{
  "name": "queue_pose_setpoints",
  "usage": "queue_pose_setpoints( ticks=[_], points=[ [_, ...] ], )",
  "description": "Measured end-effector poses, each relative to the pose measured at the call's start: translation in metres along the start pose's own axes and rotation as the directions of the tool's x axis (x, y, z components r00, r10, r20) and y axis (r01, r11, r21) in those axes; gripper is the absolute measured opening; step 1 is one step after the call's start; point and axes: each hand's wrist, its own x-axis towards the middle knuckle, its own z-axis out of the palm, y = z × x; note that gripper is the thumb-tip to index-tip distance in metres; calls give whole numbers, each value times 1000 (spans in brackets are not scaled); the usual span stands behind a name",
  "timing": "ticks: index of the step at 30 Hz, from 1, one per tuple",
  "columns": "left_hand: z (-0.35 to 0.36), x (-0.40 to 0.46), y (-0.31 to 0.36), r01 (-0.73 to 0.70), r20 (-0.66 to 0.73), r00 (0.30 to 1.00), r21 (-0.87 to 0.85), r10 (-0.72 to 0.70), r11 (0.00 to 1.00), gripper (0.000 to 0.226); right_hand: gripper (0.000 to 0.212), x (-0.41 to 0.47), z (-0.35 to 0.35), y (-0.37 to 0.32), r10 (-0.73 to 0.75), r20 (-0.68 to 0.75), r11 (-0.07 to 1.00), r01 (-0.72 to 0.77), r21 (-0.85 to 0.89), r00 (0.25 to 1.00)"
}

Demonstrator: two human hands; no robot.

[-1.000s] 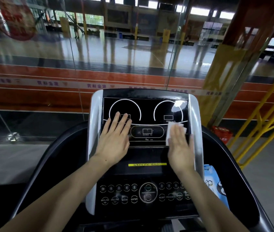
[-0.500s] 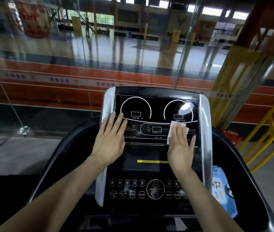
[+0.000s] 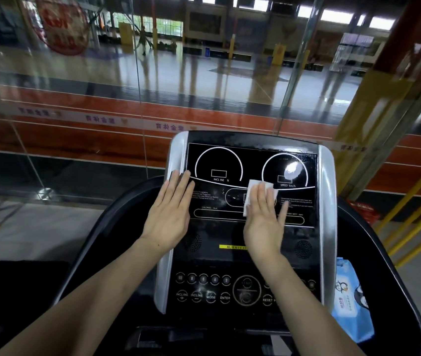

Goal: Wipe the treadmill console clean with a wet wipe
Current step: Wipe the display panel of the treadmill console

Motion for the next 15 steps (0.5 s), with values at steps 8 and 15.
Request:
queue_pose_setpoints(
  ticks=[8,15],
  points=[
    [0,-12,-19,96,9,995,-15,-96,995,65,57,4,-1,-18,-266,60,957,271,-100,962],
    [1,-17,-21,109,8,994,-10,-109,994,65,68,-2,14,-76,-296,24,955,296,-10,955]
  ],
)
